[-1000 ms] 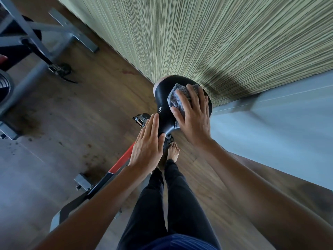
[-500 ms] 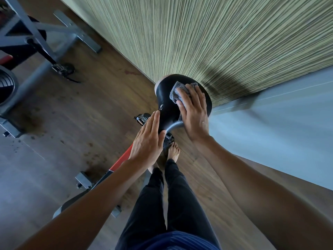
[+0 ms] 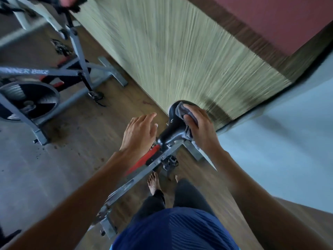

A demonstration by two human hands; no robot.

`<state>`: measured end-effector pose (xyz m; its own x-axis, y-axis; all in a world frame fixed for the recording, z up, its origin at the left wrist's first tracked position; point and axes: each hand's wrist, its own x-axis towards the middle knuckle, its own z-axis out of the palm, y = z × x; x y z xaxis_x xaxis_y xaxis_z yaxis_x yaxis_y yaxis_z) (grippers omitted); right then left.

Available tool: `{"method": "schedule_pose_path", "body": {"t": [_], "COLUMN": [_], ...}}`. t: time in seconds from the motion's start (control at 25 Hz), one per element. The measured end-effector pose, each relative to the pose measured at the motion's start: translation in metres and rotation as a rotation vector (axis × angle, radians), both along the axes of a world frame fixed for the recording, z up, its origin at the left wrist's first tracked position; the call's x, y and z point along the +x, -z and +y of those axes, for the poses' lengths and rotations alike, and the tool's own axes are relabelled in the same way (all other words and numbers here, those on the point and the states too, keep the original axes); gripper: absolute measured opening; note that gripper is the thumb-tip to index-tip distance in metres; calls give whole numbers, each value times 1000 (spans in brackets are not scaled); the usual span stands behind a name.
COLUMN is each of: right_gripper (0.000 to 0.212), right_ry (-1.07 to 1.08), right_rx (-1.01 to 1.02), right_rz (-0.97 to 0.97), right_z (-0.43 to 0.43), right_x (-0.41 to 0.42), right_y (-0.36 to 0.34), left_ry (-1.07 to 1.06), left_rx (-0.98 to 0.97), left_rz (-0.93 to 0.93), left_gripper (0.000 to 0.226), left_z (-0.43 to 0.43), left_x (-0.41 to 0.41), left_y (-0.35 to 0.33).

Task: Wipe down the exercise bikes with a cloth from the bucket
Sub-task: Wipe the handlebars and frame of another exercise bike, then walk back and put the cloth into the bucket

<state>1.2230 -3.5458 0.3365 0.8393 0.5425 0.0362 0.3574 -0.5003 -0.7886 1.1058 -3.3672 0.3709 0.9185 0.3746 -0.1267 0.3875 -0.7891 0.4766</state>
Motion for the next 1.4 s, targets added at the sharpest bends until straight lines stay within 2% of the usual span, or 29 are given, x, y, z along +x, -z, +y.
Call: {"method": "schedule_pose_path", "body": {"t": [0.16,0.36,0.52,0.64,0.76,1.04,1.24,1.4], "right_gripper": [35,34,34,33,34,32,31,32], "right_ry": [-203,-541,-902,-1145,-1357,-1758,-1865,-1880], "right_rx": [39,143,232,259,292,286,256,248], "right_rz": [35,57,42,90,27,63,157,200], "right_z": [1,21,32,29,23,-36,-91,-87], "right_x": [-11,-35,-100,-177,-260,-489,-644,-737], "right_y": [-31,-64,-89,-112,-129,-134,-130,-130], "left_ry": [-161,-540,-888,-1106,-1340,-1785,-1914,-1947], "left_rx": [69,159,228,277,325,339,304,280], "left_rz": [-70,-54,-78,-109,-88,-58,-6,10], "left_gripper": [32,29,29,30,29,27,26,26], "left_z": [-9,-45,-100,-150,-200,-339,-408,-400], "left_x": [-32,-95,-186,-268,-348,-545,-679,-764], "left_y": [-38,-75,-107,-130,-143,-137,-133,-132]}}
